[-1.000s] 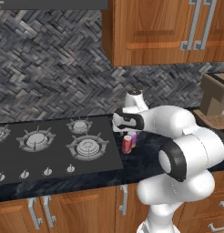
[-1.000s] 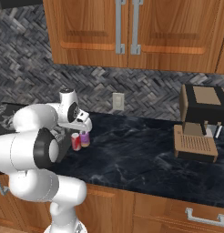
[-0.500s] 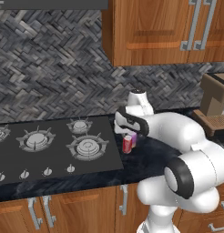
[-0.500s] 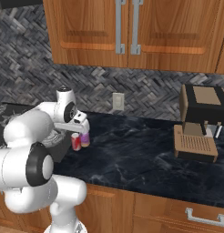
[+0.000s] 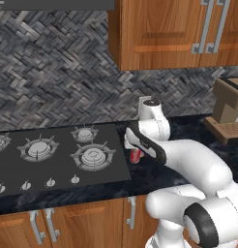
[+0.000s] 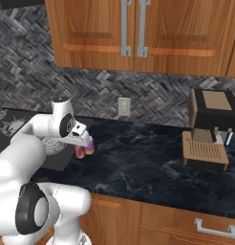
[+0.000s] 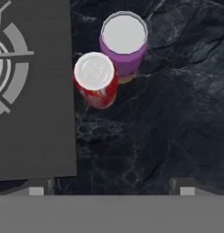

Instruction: Four empty soda cans are scattered around the kitchen. Gather all the cans and cluster them next to the stove for recycling.

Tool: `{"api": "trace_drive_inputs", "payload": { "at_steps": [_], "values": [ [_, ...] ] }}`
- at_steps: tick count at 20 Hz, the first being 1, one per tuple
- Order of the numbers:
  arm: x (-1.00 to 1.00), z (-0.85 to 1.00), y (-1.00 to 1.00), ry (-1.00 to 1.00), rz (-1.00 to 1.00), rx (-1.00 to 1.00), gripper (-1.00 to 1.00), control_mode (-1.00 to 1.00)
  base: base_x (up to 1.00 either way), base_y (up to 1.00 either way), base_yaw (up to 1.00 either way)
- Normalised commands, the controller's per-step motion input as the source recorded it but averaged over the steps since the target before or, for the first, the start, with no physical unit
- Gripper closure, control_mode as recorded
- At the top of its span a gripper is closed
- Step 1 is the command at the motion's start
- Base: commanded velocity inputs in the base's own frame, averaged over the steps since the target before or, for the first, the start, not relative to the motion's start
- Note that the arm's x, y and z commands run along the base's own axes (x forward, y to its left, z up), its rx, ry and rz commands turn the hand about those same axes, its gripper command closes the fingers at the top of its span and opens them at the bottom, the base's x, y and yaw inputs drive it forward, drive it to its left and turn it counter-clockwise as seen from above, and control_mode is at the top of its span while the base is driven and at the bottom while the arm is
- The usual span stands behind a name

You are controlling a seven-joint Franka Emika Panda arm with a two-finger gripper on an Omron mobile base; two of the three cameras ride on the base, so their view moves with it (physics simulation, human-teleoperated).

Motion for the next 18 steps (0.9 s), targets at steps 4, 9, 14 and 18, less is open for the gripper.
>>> {"api": "trace_drive_inputs", "payload": {
  "at_steps": [4, 9, 14, 18],
  "values": [
    [-0.31, 0.23, -0.09, -0.12, 0.04, 0.00, -1.00, -1.00, 0.00, 0.00, 0.00],
    [-0.22, 0.31, -0.10, -0.08, 0.04, 0.00, -1.00, -1.00, 0.00, 0.00, 0.00],
    [-0.23, 0.33, -0.07, -0.08, 0.05, 0.00, -1.00, -1.00, 0.00, 0.00, 0.00],
    [-0.26, 0.34, -0.08, -0.04, 0.03, 0.00, -1.00, -1.00, 0.00, 0.00, 0.00]
  ]
}}
